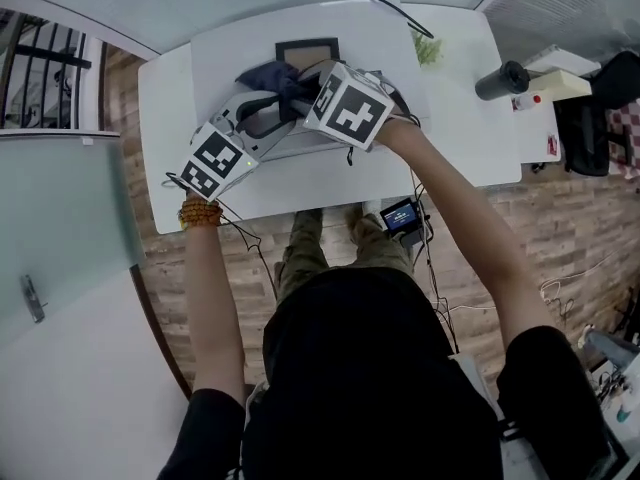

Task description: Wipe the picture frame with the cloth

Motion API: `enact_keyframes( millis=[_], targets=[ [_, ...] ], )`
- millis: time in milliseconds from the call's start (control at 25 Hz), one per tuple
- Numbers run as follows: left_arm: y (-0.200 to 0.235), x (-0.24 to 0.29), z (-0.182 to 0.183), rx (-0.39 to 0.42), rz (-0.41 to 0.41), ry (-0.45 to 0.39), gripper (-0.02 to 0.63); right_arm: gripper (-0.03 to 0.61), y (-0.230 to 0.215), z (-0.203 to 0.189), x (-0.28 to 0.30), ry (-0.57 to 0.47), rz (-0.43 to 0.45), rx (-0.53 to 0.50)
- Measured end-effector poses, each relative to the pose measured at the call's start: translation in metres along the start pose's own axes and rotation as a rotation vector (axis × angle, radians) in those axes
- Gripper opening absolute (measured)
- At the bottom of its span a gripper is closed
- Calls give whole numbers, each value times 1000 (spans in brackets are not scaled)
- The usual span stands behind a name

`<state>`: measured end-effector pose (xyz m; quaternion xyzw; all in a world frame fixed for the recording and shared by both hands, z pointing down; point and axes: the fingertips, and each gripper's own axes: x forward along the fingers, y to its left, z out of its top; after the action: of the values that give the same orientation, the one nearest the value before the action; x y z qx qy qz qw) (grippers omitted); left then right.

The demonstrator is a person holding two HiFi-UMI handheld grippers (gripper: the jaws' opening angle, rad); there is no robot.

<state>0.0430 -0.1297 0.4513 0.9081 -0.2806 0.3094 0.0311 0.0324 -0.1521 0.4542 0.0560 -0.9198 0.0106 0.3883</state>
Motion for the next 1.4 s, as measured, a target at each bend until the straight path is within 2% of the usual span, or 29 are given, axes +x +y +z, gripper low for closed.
enact_keyframes(
  millis=[40,120,200,240,320,440,520,560,640,720,840,920,1040,1240,1400],
  targets=[
    [0,0,1,3,19,-3,167,64,-1,0,-5,-70,14,39],
    [7,-3,1,-7,65,-12,170,64,-4,8,-22,-233,102,199],
    [14,-8,0,-42,125,-46,167,64,-7,18,-54,-428,196,363],
    [15,-12,0,-69,157,-79,166,64,-8,20,-75,-531,210,405],
    [13,-26,4,-135,232,-178,146,64,-11,19,-122,-719,182,421],
    [3,-70,31,-232,395,-400,118,64,-12,16,-184,-974,129,368],
    [-14,-96,55,-257,498,-525,93,64,-11,8,-214,-1098,70,332],
    [-26,-101,65,-254,544,-554,83,64,-9,2,-223,-1122,5,303],
    [-51,-102,76,-248,635,-553,60,64,-1,-11,-230,-1094,-184,191],
    [-70,-95,80,-269,723,-526,38,64,12,-23,-229,-1016,-365,70],
    [-90,-79,79,-303,820,-491,27,64,34,-35,-227,-925,-523,23],
    [-100,-63,79,-302,832,-469,23,63,46,-46,-221,-871,-554,13],
    [-109,-42,83,-297,800,-456,19,63,56,-61,-212,-826,-557,17],
    [-120,-21,83,-323,737,-455,20,63,67,-76,-212,-813,-529,57],
    [-129,-5,87,-292,689,-439,20,63,69,-90,-214,-815,-513,93]
  ],
)
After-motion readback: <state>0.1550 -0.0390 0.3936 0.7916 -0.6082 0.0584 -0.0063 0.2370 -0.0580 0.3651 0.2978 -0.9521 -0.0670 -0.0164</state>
